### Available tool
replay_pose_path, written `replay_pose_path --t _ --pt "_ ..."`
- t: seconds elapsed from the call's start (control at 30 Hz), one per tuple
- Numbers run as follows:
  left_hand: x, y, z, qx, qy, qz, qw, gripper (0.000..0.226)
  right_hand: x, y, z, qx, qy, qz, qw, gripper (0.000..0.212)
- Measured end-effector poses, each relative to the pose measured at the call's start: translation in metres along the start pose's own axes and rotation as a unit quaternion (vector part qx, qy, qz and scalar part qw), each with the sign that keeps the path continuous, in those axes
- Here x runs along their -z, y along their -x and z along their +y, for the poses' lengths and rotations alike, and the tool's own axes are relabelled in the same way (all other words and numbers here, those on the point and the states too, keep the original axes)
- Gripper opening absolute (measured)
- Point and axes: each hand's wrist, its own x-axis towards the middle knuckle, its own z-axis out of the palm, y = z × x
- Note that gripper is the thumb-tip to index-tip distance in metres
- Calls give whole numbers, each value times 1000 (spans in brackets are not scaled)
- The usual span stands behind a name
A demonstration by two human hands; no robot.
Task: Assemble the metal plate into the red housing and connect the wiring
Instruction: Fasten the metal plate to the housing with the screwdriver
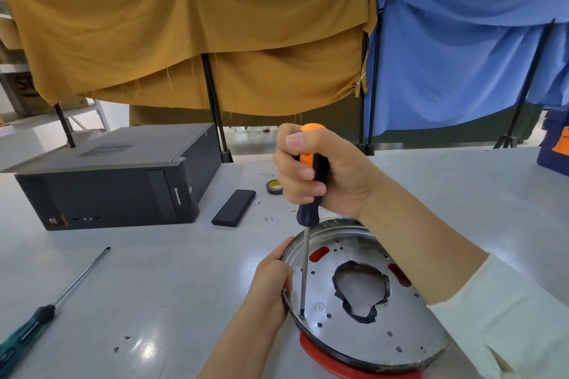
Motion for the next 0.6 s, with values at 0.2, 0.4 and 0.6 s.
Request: replay_pose_path --t 0.2,0.4,0.6 --pt "-3 -8 -6 4 0 66 998 81 -14 2 18 129 94 293 943 27" --pt "-3 -11 -10 5 2 79 997 75 -15 3 12 93 157 240 954 20" --pt "-3 -17 -14 -7 47 92 995 55 -9 1 -5 -22 83 -14 996 18"
